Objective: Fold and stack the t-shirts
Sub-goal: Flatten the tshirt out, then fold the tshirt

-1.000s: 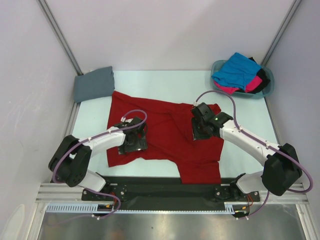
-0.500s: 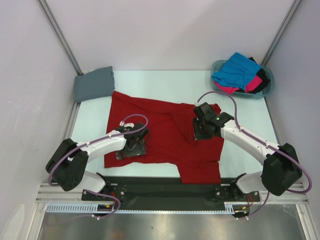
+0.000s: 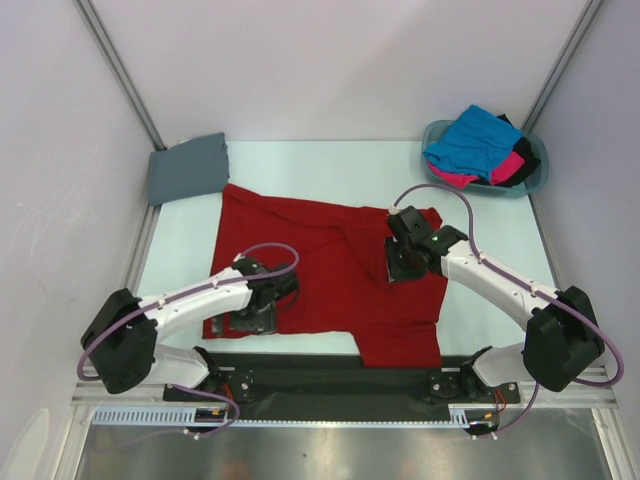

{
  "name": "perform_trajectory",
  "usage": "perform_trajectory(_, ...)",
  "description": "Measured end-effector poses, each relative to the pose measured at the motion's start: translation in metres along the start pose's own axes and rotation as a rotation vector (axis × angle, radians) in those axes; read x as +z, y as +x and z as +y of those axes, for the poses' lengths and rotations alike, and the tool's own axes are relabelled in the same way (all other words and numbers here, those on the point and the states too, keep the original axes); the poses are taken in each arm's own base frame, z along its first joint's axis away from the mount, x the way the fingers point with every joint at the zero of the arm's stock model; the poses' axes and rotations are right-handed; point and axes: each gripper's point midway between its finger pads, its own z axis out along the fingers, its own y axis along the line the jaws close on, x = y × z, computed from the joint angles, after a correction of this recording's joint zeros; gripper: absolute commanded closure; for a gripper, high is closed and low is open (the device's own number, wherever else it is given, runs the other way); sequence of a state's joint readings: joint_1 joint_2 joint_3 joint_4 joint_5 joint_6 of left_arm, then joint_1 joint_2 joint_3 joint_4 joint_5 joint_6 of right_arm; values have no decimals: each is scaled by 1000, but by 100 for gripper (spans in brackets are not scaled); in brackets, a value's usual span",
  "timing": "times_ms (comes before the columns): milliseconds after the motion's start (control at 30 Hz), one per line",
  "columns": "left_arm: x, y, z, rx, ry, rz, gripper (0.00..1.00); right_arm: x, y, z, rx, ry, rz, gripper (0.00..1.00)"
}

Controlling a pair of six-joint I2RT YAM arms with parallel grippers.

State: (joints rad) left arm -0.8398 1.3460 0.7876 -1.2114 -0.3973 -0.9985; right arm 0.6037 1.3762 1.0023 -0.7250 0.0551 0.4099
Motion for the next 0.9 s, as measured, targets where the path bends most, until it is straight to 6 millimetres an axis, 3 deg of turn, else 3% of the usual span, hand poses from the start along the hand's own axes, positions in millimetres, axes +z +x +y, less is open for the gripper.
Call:
perform_trajectory(133, -24, -25, -6, -34, 61, -91, 0, 1, -4, 0, 0, 2, -18, 57)
perform_trajectory(267, -63, -77, -36, -81, 238, -280, 0, 1, -19, 0, 8, -2, -66, 53)
perform_trajectory(367, -92, -123, -53, -104, 327, -433, 0, -3, -47, 1, 29, -24, -135, 50)
perform_trajectory(467, -106, -174, -58, -173, 341, -527, 0, -5, -86, 10, 50, -71, -205, 50)
perform_trajectory(567, -92, -225, -56, -264, 328, -529, 0, 2, -125, 26, 47, -130, -245, 50)
perform_trajectory(667, -57, -272, -58, -339, 335, -461, 10, 17, -163, 47, 21, -193, -264, 49)
perform_trajectory(733, -29, -298, -57, -365, 326, -423, 7, 33, -185, 65, -11, -250, -259, 46)
perform_trajectory(833, 4, -318, -58, -380, 297, -398, 1, 64, -214, 91, -62, -331, -243, 45)
perform_trajectory(900, 14, -321, -63, -379, 308, -389, 0, 90, -231, 104, -97, -372, -229, 45)
